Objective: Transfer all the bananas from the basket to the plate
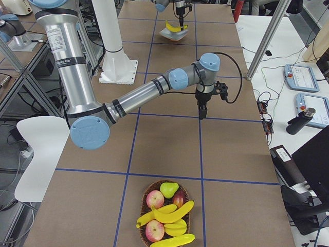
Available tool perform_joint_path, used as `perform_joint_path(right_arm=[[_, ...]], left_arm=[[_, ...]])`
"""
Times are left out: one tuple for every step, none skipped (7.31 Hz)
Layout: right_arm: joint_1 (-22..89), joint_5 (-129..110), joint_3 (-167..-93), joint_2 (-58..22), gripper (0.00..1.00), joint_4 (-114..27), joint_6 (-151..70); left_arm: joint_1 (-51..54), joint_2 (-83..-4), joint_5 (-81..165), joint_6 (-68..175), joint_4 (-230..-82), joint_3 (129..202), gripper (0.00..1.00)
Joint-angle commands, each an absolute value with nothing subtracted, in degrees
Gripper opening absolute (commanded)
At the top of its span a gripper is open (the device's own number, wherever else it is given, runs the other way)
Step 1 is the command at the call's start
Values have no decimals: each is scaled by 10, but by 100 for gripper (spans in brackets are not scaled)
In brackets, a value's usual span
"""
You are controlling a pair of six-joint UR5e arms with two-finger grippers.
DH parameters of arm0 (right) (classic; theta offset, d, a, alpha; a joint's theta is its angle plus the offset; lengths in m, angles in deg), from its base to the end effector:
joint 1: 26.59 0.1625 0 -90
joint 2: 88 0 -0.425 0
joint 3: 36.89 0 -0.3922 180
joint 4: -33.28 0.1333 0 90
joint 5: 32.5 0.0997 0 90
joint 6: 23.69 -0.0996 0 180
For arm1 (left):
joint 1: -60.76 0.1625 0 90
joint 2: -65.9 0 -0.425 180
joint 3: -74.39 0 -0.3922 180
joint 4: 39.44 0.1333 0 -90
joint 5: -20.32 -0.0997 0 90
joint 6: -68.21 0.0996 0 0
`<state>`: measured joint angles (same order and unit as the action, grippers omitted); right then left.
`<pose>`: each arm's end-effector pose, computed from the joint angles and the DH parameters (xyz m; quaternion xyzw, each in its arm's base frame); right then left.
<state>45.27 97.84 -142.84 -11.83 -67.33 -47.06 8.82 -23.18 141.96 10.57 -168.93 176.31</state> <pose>-0.1093 -0.5546 0.4194 0.0257 -0.3733 -0.0151 0.9272 0.2488 -0.4492 0.4896 0.0926 0.4697 -0.0334 0.8773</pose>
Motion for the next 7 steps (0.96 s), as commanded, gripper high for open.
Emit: perform_joint_path(right_arm=[[453,981,-1429,-115,100,-673,-470],[453,981,-1429,-115,100,-673,-470],[456,982,-1429,-115,100,-673,-467],[460,981,-1429,-115,100,-674,-456],[467,978,-1429,-108,100,-674,-435],[481,974,-1428,-94,100,-674,-403],[503,957,-1423,-70,100,-674,-338]], left_arm=[[102,-245,1394,106,-1690,1739,51],[106,-245,1388,106,-1691,1740,86],[106,-245,1388,106,-1692,1741,100],[104,-247,1394,106,-1692,1748,100],[104,-248,1400,106,-1689,1755,100],[77,-248,1426,107,-1686,1755,100],[43,-255,1463,108,-1668,1756,100]])
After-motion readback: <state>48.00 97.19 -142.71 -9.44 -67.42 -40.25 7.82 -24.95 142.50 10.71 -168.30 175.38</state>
